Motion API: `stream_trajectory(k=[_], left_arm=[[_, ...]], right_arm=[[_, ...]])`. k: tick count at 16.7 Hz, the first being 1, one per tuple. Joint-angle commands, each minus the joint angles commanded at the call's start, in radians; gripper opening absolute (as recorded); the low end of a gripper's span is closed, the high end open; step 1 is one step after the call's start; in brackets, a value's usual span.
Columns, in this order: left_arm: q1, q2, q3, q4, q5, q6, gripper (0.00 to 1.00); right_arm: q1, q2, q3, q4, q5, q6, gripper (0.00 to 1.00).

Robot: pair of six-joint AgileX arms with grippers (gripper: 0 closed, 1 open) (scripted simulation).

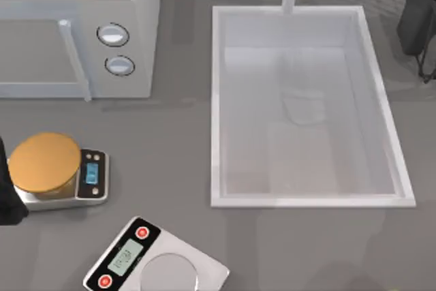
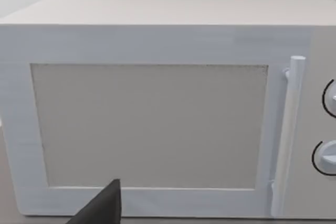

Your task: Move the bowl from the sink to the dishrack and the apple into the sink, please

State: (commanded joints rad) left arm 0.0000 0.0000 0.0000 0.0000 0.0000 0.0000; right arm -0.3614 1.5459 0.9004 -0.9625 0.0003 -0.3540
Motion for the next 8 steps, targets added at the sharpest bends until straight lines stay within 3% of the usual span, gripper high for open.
stream_trajectory(k=[8], left_arm=[[0.0, 0.0, 0.0, 0.0, 0.0, 0.0, 1.0]], right_arm=[[0.0, 0.147, -0.177, 0.366, 0.0, 0.004, 1.0]])
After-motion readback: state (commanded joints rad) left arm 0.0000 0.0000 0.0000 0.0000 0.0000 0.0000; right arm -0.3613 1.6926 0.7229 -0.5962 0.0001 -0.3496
